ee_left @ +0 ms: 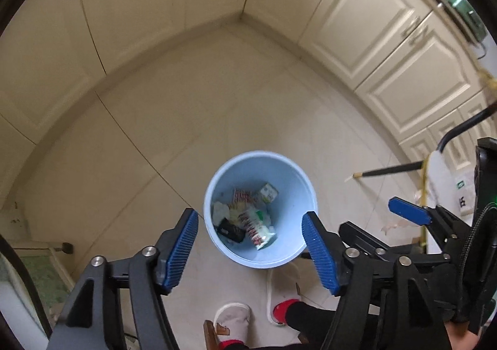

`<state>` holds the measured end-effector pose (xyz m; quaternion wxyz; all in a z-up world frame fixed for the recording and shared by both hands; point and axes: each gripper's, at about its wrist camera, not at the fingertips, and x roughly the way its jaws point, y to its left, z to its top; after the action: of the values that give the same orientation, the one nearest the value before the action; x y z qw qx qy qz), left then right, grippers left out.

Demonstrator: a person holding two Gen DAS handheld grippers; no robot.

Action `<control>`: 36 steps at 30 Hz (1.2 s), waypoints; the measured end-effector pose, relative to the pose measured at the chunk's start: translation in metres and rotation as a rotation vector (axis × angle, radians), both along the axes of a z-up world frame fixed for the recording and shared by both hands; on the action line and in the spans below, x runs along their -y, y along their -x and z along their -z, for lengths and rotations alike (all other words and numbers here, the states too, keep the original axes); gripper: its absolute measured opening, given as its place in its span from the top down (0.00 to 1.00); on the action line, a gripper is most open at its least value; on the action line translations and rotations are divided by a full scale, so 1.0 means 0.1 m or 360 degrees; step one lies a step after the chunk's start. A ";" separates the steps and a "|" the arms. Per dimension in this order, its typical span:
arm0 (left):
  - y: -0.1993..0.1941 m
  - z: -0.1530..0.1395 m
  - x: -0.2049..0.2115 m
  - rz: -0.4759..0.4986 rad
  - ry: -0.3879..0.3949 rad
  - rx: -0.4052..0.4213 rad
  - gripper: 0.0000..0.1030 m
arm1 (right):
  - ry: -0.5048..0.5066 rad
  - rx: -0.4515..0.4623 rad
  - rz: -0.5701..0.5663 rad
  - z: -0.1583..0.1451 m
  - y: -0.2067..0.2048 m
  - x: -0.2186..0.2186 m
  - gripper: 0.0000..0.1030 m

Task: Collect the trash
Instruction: 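Carry both items over the blue bin and open both tools to drop them, then move both tools back toward the table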

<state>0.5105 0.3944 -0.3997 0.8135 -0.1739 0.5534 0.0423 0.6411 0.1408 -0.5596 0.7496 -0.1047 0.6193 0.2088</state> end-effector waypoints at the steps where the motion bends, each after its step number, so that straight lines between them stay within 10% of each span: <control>1: 0.07 -0.15 0.03 0.0001 -0.0016 0.0051 0.36 | -0.0003 0.0023 -0.0003 -0.13 0.04 0.01 0.12; 17: 1.46 -2.65 0.83 0.0012 -0.0371 0.1148 0.04 | -0.0216 0.1138 0.0222 -3.33 1.50 0.59 0.00; 29: 2.86 -2.85 1.99 -0.0023 -0.0606 0.1571 0.01 | -0.0269 0.1599 0.0410 -4.47 2.53 1.22 0.00; 36: 3.43 -2.12 2.90 0.0029 -0.0627 0.1729 0.01 | -0.0286 0.1748 0.0471 -4.73 2.99 1.46 0.00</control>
<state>0.1677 0.1048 -0.1879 0.9983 -0.0113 0.0396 0.0422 0.3421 -0.0052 -0.0870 0.9885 -0.0459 0.1270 0.0683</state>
